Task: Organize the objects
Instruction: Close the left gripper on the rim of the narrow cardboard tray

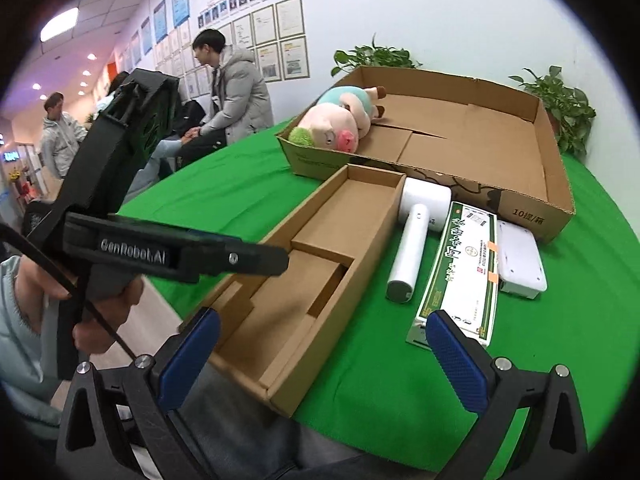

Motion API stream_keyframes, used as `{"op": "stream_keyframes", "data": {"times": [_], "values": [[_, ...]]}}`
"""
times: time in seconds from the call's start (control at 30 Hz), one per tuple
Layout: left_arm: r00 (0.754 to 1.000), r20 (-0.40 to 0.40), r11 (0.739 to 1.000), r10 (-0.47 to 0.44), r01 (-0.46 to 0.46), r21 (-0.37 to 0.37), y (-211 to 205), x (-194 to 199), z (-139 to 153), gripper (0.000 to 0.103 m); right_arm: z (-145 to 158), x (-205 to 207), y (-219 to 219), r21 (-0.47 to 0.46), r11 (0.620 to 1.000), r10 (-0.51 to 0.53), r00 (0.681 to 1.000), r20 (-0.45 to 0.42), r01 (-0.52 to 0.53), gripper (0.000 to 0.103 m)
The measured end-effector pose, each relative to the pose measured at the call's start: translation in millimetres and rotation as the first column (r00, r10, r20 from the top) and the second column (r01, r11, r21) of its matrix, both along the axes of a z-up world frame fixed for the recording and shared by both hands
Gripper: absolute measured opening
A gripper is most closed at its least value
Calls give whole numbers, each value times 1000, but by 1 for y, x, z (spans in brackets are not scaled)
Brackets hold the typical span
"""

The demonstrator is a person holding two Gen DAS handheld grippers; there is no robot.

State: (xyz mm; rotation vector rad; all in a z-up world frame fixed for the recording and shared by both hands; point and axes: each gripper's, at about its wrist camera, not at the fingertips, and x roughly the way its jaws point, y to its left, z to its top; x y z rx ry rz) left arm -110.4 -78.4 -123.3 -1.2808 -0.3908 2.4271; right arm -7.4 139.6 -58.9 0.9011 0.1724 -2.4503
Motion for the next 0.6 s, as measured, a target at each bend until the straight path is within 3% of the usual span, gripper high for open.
{"op": "stream_keyframes", "data": {"times": [0.03, 0.17, 0.23, 0.4, 0.5, 0.6], "values": [[1000, -1, 1000, 0, 0, -6, 1, 0, -2, 65, -1, -2, 0, 1, 1000, -13, 1000, 2, 13, 102], [1000, 26, 1000, 16, -17, 25, -5, -3, -11, 35, -6, -16, 4, -19, 998, -59, 997, 59, 60, 97], [999, 41, 998, 27, -30, 52, -9, -5, -16, 34, -7, -21, 2, 6, 997, -80, 995, 60, 80, 79], [1000, 25, 999, 12, -13, 32, -3, -6, -12, 24, -15, -32, -5, 28, 996, -91, 992, 86, 89, 63], [1000, 22, 1000, 12, -12, 1, 2, -7, -11, 23, -24, -38, -7, 15, 995, -98, 986, 133, 97, 58], [1000, 24, 1000, 12, -13, 8, 1, -7, -12, 23, -28, -42, -10, -11, 995, -92, 982, 167, 95, 44]]}}
